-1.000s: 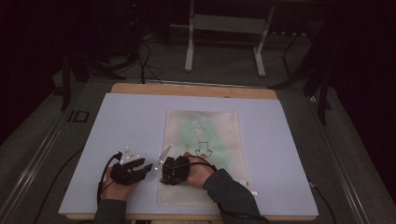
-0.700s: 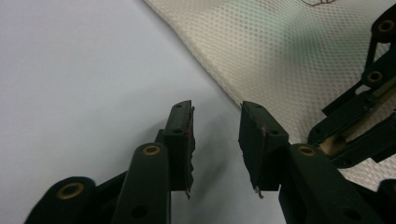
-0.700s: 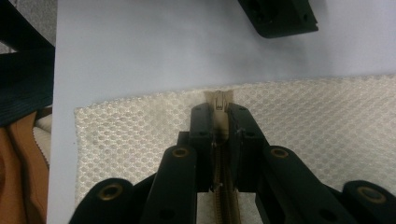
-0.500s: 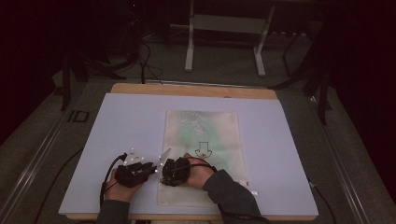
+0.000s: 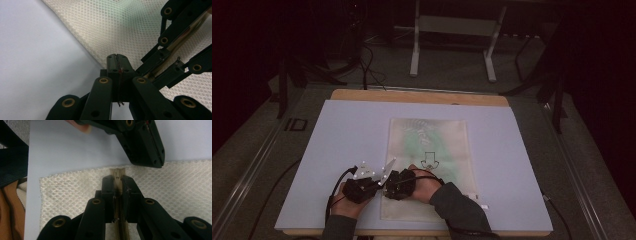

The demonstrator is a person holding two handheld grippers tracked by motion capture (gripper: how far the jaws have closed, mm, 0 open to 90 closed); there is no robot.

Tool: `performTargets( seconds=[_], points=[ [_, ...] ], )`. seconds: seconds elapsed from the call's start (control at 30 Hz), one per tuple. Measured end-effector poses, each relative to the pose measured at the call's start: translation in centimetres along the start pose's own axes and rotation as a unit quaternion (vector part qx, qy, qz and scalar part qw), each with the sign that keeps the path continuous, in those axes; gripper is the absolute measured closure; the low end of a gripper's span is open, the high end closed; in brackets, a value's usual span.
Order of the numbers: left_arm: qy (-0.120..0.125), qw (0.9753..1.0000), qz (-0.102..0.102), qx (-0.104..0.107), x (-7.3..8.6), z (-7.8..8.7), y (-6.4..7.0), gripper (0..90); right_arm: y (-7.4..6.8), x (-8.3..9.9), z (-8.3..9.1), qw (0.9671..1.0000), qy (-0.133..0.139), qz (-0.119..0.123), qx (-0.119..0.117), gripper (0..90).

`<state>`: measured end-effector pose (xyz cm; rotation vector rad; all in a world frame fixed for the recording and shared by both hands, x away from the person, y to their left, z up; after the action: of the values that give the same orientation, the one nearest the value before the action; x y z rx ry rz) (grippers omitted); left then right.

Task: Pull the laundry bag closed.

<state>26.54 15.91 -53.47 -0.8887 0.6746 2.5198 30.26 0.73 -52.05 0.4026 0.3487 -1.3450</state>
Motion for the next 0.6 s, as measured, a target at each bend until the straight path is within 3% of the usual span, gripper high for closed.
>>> performTargets(
  seconds=[0.4, 0.6],
  points=[
    [-0.010, 0.9999, -0.002, 0.004, 0.05, -0.54, 0.39, 89.1, -0.11, -0.03, -0.02, 1.0000, -0.002, 0.006, 0.004, 81.7],
    [-0.019, 0.9998, -0.004, -0.004, 0.11, -0.67, 0.48, 89.2, -0.14, 0.06, -0.02, 1.0000, 0.001, 0.006, 0.007, 81.8]
  ],
)
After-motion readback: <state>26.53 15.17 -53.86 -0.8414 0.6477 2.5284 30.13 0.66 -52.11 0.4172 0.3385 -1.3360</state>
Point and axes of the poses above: each handheld gripper's, and its own axes: z roughly backward along the jaws, x roughly out of its underside, y roughly to its right, the point moved 1 cm from there along -z, roughly forward along the jaws, and after that the axes turned 14 degrees about z, right-handed, at the moved point
